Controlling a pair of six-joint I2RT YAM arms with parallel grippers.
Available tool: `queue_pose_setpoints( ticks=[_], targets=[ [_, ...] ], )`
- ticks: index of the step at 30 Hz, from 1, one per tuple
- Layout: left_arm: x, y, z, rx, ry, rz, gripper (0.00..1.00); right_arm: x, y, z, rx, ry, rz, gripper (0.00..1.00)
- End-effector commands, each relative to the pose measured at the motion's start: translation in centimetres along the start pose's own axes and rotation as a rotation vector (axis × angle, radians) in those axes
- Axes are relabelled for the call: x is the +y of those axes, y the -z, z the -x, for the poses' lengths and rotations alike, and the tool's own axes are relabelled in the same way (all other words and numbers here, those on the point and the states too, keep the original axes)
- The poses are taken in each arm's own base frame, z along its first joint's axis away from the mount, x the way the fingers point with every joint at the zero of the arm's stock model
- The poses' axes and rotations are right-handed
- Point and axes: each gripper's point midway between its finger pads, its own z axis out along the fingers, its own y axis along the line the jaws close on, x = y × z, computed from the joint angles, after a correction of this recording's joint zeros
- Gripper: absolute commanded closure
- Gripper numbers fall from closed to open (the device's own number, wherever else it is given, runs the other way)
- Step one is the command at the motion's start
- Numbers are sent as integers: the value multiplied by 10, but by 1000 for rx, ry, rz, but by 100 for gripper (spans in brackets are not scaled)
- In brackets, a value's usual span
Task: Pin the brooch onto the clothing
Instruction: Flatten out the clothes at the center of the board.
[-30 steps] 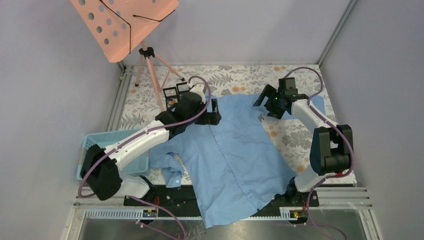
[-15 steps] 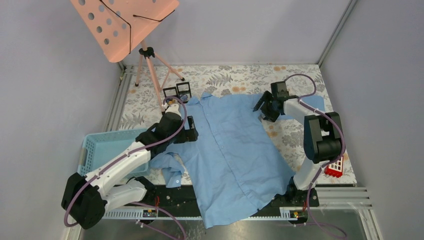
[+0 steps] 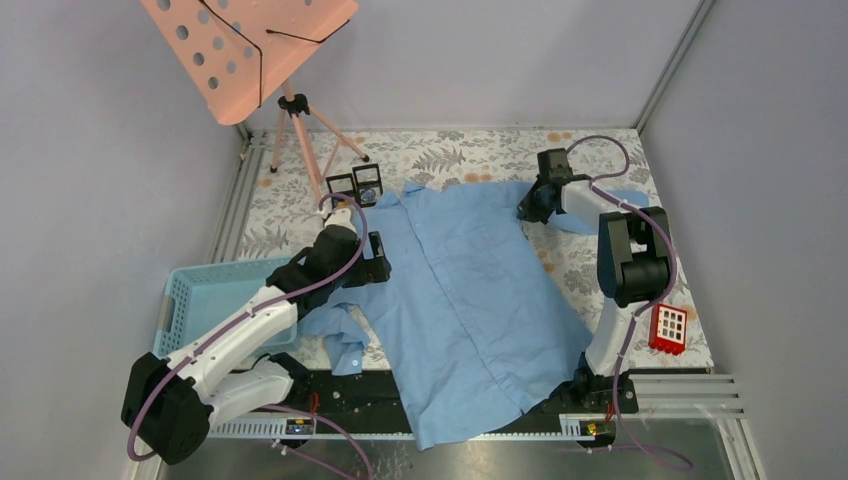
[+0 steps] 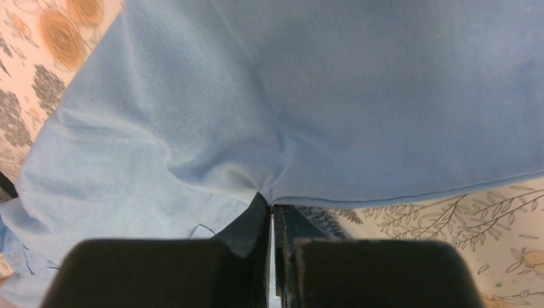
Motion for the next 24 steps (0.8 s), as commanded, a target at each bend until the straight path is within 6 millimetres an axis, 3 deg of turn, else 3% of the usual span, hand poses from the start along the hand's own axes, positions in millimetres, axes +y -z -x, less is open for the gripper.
queue_pose_setpoints(
  ticks=[1,8,15,24],
  targets=[
    [10,0,4,-31,-8,30,1,-7,2,39,-70,-18,-51,100],
    [17,-1,2,-23,-20,50,1,-28,-7,65,-69,-44,-87,100],
    [22,1,1,-21,-13,74,1,-32,-11,87,-75,-24,-104,100],
    [27,29,9,-64,47,82,1,-34,-11,119,-88,-24,-106,100]
  ],
)
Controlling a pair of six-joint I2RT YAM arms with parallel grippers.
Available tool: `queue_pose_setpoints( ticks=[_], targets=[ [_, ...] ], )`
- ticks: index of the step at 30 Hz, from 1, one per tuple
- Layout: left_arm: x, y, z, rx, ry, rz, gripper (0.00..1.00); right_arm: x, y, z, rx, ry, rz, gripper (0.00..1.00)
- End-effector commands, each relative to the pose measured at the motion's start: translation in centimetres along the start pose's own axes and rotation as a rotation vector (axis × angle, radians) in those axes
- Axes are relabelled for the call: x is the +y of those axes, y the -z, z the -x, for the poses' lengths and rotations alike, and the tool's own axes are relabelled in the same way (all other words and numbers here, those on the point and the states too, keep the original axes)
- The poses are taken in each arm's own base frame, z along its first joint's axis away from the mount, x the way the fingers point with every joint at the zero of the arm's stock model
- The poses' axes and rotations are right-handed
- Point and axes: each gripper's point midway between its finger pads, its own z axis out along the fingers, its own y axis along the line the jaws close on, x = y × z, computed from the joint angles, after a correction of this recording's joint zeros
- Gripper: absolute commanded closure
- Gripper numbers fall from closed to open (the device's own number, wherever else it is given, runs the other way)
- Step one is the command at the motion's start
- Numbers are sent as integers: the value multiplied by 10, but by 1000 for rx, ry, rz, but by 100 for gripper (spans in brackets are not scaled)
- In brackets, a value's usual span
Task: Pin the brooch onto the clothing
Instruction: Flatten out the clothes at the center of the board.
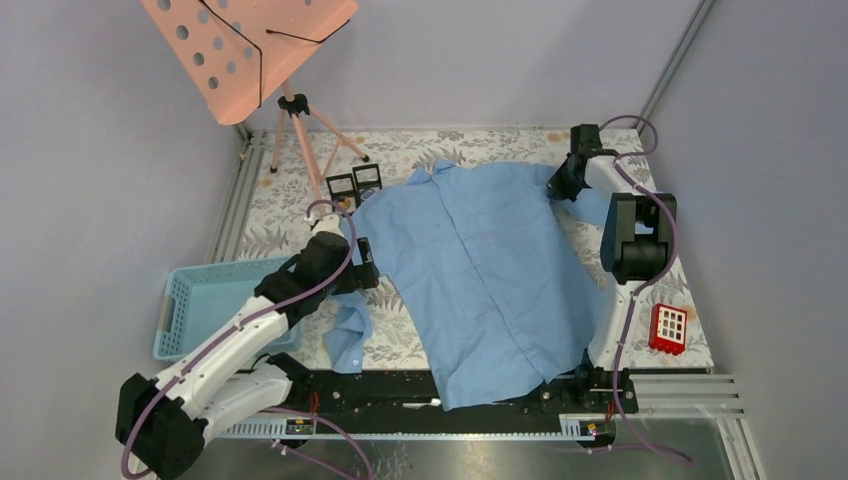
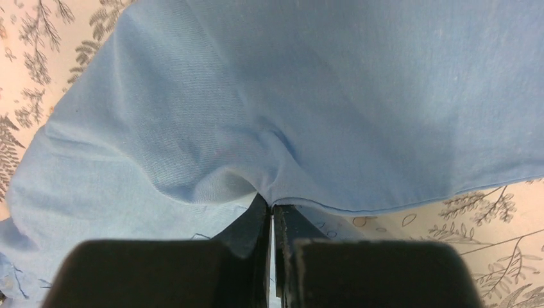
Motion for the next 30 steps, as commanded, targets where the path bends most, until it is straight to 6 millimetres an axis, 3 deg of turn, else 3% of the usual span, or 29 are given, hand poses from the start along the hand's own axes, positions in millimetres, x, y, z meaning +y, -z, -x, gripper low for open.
queue_pose_setpoints(
  ticks=[1,3,5,7,10,12,15,21,23,27,30],
  targets=[
    [4,21,17,-72,53,9,1,1,4,23,-31,17,1,100],
    [9,28,16,-67,65,28,1,5,6,24,-30,16,16,91],
    [16,32,7,-27,75,62,1,11,10,23,-23,18,51,60],
    [21,31,-8,27,83,81,1,17,16,21,-19,24,90,38],
    [28,27,-30,91,110,97,1,23,28,20,-28,35,140,16],
    [31,26,-39,113,131,109,1,24,38,21,-46,47,159,10],
    [29,23,-45,128,149,90,1,24,56,21,-69,68,178,8],
    [3,10,-57,153,224,-52,2,25,94,21,-120,96,225,7],
    [-5,8,-54,147,237,-92,16,26,107,19,-135,104,245,7],
    [-24,8,-39,108,264,-172,61,27,133,10,-161,126,280,7],
    [-36,12,-27,84,271,-222,84,31,155,-14,-159,169,323,7]
  ],
)
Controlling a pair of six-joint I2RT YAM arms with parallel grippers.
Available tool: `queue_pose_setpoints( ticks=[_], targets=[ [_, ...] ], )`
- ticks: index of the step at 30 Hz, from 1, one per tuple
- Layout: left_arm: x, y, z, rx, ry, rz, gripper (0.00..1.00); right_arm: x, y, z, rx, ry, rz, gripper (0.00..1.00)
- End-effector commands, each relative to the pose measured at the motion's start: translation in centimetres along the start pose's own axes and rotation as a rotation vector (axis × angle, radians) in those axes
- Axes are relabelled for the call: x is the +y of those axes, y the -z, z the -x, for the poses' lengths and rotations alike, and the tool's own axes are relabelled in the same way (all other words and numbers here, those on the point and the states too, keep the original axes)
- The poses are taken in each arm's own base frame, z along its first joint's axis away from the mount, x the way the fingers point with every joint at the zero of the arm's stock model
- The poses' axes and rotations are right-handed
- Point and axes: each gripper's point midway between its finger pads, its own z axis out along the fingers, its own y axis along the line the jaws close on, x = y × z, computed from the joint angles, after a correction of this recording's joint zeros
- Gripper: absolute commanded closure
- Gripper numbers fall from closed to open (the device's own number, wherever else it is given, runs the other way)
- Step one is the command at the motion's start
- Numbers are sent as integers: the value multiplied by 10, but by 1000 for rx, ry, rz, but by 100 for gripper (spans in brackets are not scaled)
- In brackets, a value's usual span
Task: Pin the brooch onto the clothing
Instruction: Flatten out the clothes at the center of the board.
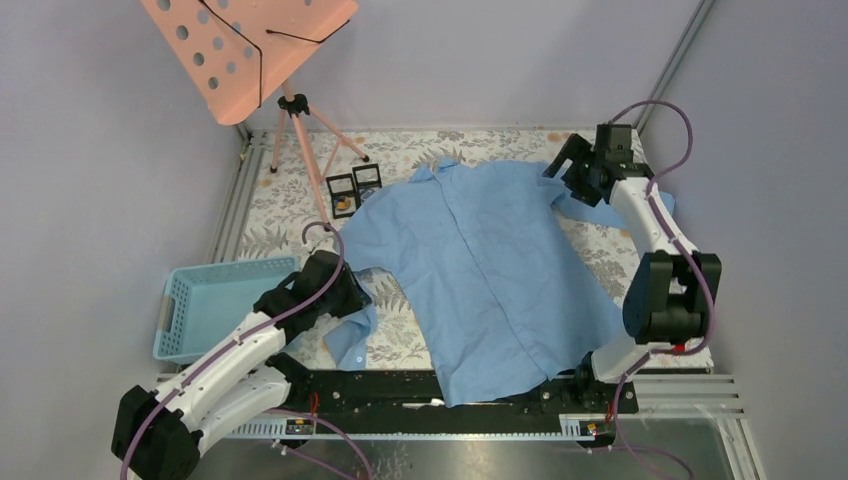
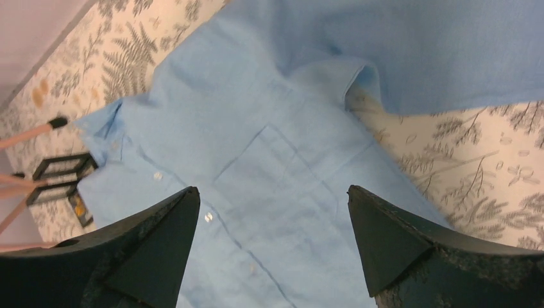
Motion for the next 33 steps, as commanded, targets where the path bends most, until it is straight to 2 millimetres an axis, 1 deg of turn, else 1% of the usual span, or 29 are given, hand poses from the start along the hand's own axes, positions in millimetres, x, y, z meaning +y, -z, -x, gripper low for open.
queue_pose_setpoints(
  ticks=[1,2,4,5,6,8,10,11,14,16,17,18,19,20,21,22,23,24,25,26,27,28,30,31,32,33],
  targets=[
    [-45,10,28,-79,28,-169,92,30,41,-28,-11,100,113,7],
    [-50,13,33,-93,31,-184,100,35,49,-39,-15,122,138,6],
    [-63,23,43,-128,34,-237,100,49,70,-62,-39,164,208,4],
    [-73,34,51,-159,38,-279,100,59,86,-71,-64,184,260,2],
    [-82,42,58,-184,43,-319,100,66,96,-83,-74,200,302,1],
    [-101,64,69,-226,51,-417,100,73,111,-103,-82,220,356,1],
    [-117,83,78,-262,61,-503,100,79,123,-119,-79,240,393,1],
    [-123,92,80,-273,70,-540,100,81,128,-127,-73,258,404,1],
    [-134,110,83,-298,92,-639,100,80,135,-140,-67,293,400,1],
    [-128,108,80,-301,119,-632,100,79,136,-146,-59,311,387,1],
    [-120,104,76,-303,138,-612,100,78,136,-148,-54,317,383,1],
    [-108,97,75,-315,160,-571,100,77,134,-150,-47,323,379,1],
    [-95,89,69,-307,177,-522,100,77,133,-153,-39,328,375,1],
    [-80,80,64,-308,195,-458,100,77,132,-155,-33,335,373,1],
    [-56,68,61,-322,222,-352,100,78,132,-158,-27,344,376,1],
    [-36,60,56,-325,241,-267,100,77,131,-161,-21,351,374,1],
    [-13,52,47,-319,250,-167,100,78,131,-163,-17,356,374,1],
    [5,48,41,-317,258,-91,96,78,130,-166,-11,363,373,1],
    [19,46,38,-319,261,-31,89,78,130,-167,-9,369,375,2],
    [29,45,35,-319,258,13,80,79,130,-170,-7,379,375,1],
    [34,45,33,-316,251,39,65,79,131,-172,-8,392,378,2],
    [37,47,32,-313,243,55,44,79,132,-173,-11,403,376,2],
    [40,54,36,-322,237,81,15,79,134,-177,-8,420,380,2],
    [41,58,39,-332,233,95,5,79,136,-178,-8,425,384,2],
    [42,64,43,-347,229,110,2,78,138,-179,-8,429,388,2],
    [43,70,47,-361,221,126,1,75,139,-176,-25,429,376,2]
  ],
)
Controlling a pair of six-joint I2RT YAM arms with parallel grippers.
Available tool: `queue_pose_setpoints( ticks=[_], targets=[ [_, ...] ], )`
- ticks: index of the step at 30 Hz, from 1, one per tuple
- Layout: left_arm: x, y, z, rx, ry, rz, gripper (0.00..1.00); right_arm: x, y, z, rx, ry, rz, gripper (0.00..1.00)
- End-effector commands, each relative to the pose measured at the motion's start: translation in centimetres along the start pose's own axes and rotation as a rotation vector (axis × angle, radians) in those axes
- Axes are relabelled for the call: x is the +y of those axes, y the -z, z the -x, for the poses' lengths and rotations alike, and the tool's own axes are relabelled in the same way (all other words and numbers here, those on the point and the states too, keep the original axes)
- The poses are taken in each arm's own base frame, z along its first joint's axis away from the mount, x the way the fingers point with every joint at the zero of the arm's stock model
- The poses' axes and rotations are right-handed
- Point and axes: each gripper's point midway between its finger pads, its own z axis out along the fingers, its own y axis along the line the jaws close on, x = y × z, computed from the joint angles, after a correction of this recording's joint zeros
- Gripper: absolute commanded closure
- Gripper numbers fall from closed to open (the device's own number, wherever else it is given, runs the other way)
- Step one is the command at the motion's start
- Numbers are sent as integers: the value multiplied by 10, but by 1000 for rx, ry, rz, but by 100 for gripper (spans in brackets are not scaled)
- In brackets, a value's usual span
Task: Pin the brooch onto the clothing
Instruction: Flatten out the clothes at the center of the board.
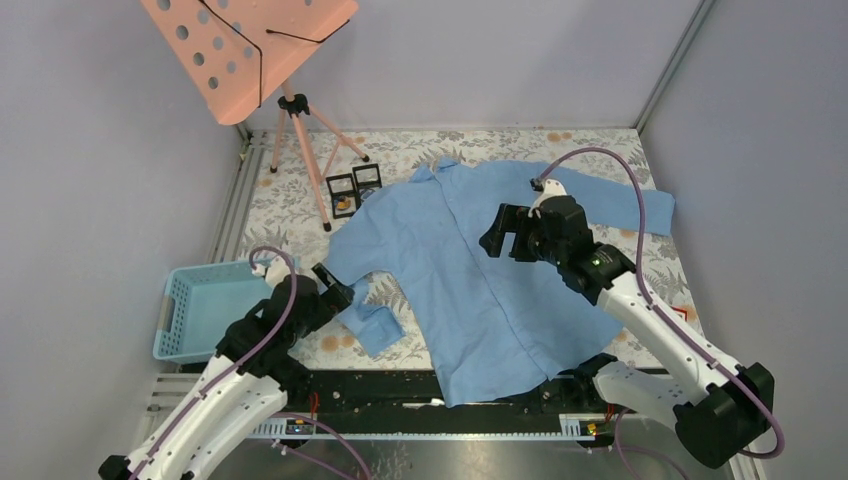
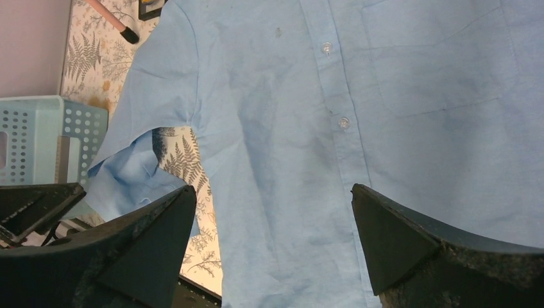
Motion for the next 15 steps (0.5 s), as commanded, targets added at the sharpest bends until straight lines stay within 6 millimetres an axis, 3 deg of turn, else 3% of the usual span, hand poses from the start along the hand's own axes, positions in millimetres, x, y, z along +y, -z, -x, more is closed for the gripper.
queue_pose_setpoints(
  ticks=[1,5,8,15],
  targets=[
    [3,24,38,-128,-9,76,1,-6,10,2,-36,46,-32,2],
    [-9,42,58,-168,-64,62,1,-12,21,2,-51,61,-54,1],
    [-22,46,61,-131,-133,54,1,-16,27,-1,-60,68,-62,2],
    [-46,17,42,-15,-221,7,1,-23,34,-15,-52,82,-58,2]
  ],
)
